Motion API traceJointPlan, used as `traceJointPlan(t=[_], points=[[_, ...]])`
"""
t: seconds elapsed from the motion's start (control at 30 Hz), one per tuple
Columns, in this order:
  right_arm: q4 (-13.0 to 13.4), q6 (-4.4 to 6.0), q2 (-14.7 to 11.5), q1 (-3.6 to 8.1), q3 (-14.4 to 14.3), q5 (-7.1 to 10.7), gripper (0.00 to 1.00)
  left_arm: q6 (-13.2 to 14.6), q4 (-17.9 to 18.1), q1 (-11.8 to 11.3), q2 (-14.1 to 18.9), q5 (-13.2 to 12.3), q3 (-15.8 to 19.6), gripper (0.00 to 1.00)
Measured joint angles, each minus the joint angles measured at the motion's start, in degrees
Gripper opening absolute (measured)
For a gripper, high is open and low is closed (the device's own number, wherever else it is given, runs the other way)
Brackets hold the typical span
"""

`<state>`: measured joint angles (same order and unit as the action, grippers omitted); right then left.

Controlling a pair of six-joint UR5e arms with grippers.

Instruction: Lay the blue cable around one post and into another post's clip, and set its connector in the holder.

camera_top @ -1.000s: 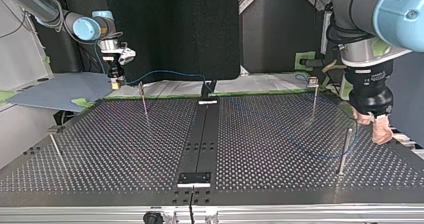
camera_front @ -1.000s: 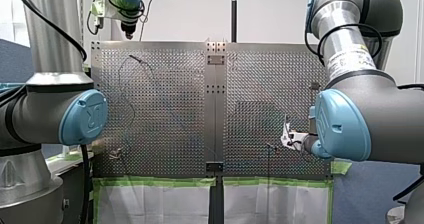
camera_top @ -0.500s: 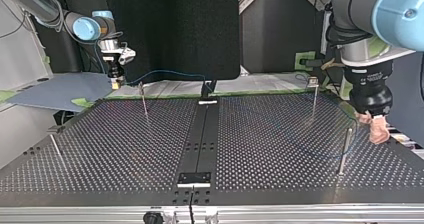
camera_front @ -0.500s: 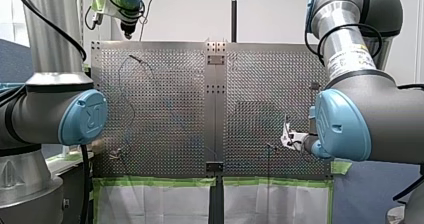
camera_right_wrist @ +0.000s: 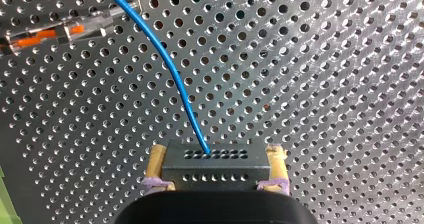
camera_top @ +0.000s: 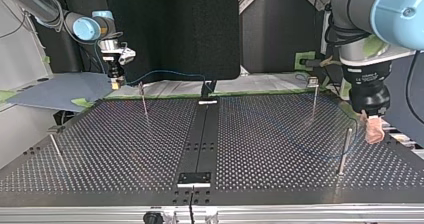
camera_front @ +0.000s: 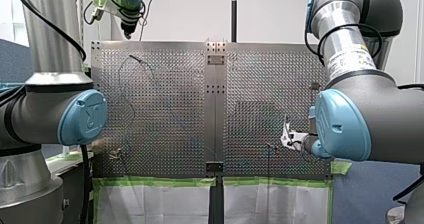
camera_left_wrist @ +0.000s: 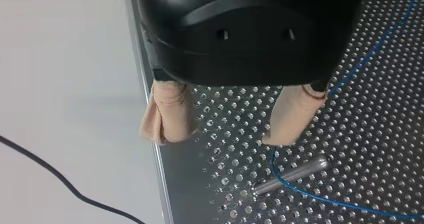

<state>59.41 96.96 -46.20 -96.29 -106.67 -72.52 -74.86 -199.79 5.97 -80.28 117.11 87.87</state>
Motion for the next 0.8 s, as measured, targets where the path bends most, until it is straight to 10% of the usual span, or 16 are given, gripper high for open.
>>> traceJointPlan(t=[0.8], points=[[0.0, 0.00, 0.0, -0.10, 0.0, 0.06, 0.00, 10.8, 0.0, 0.4, 0.0, 0.8, 0.0, 1.00]])
